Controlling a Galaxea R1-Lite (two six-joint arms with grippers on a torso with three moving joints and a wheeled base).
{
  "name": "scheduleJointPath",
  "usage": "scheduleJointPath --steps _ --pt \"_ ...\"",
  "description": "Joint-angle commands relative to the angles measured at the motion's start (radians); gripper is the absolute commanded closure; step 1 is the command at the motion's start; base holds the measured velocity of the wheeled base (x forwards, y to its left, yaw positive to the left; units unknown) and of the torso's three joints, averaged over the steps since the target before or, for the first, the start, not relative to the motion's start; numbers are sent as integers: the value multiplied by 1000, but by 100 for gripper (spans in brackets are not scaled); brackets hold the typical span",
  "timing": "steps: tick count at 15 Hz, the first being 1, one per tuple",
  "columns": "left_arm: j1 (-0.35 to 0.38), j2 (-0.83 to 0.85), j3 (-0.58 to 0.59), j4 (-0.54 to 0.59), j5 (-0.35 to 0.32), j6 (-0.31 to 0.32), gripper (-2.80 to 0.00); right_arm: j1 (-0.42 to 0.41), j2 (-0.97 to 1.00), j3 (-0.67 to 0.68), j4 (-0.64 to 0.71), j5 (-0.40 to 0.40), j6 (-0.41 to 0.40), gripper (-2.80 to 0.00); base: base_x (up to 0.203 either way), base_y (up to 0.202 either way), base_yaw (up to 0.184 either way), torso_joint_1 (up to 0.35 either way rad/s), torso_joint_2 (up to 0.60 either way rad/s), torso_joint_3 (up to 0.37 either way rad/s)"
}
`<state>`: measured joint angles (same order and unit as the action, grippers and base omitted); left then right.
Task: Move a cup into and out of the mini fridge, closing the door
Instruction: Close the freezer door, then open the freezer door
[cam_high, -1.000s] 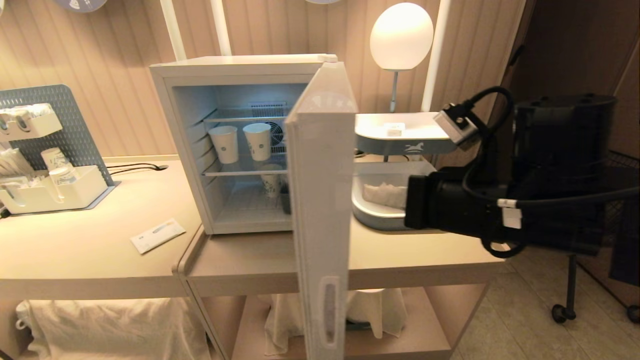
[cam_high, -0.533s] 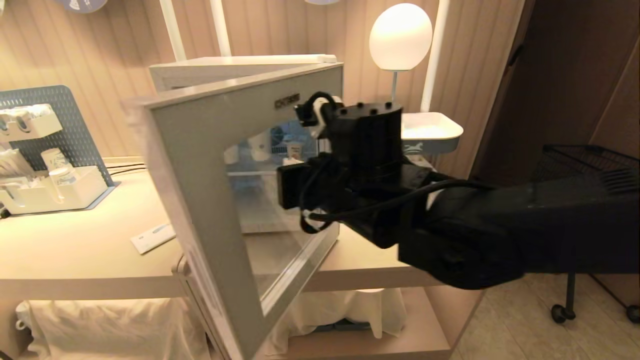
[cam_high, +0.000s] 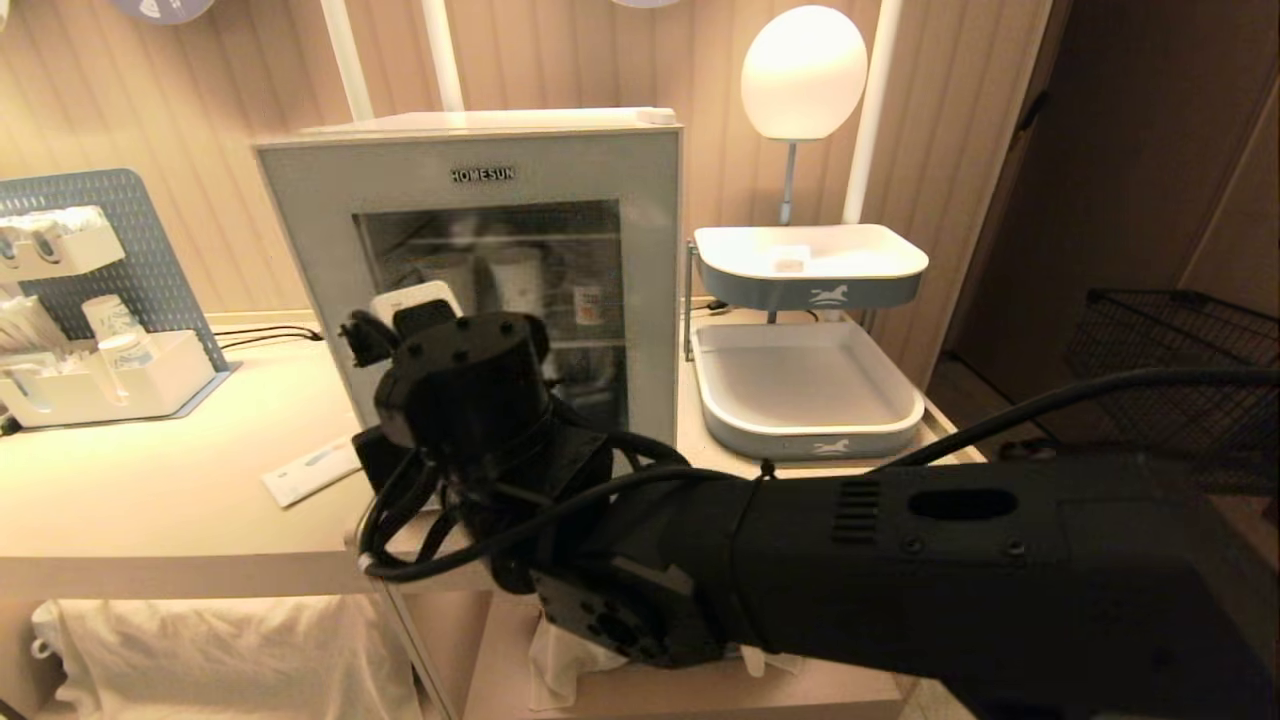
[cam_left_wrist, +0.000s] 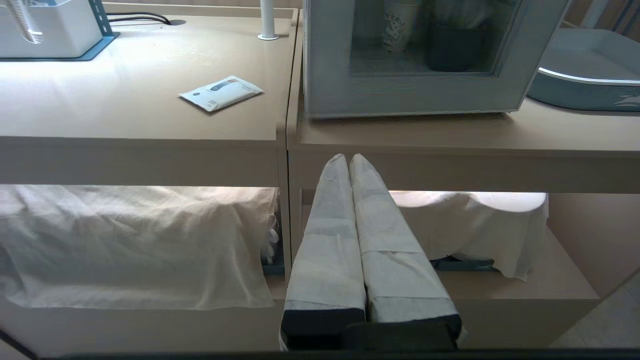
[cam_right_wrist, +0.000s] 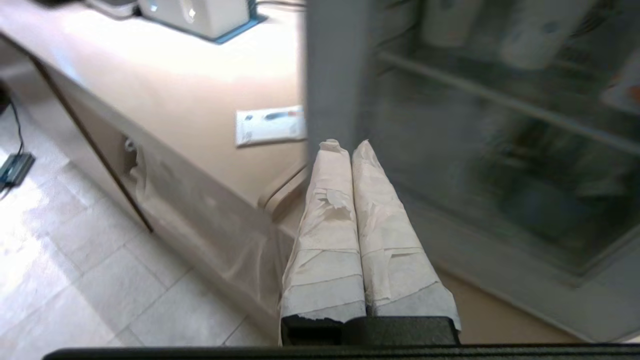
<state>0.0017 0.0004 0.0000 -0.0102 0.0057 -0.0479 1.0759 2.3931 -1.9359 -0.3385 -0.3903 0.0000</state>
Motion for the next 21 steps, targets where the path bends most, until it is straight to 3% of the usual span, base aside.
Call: scheduleJointPath --steps 1,7,12,15,17,19,21 --pt "0 1 0 -1 0 0 0 7 38 -8 2 2 -13 0 0 0 0 0 0 0" --pt "0 1 0 -1 0 0 0 6 -44 33 -5 -12 -3 0 0 0 0 0 0 0" --pt "0 1 0 -1 0 0 0 -68 -384 336 -38 -68 0 0 0 0 0 0 0 0" --pt "0 1 0 -1 0 0 0 -209 -707 611 -50 -105 -6 0 0 0 0 0 0 0" --pt "1 1 0 -1 0 0 0 -363 -946 788 -44 -153 -12 0 0 0 0 0 0 0" --pt "0 1 0 -1 0 0 0 -549 -1174 932 -23 -197 -27 0 0 0 0 0 0 0" --pt "0 1 0 -1 0 -1 0 -797 -1395 1023 46 -265 -56 0 0 0 0 0 0 0"
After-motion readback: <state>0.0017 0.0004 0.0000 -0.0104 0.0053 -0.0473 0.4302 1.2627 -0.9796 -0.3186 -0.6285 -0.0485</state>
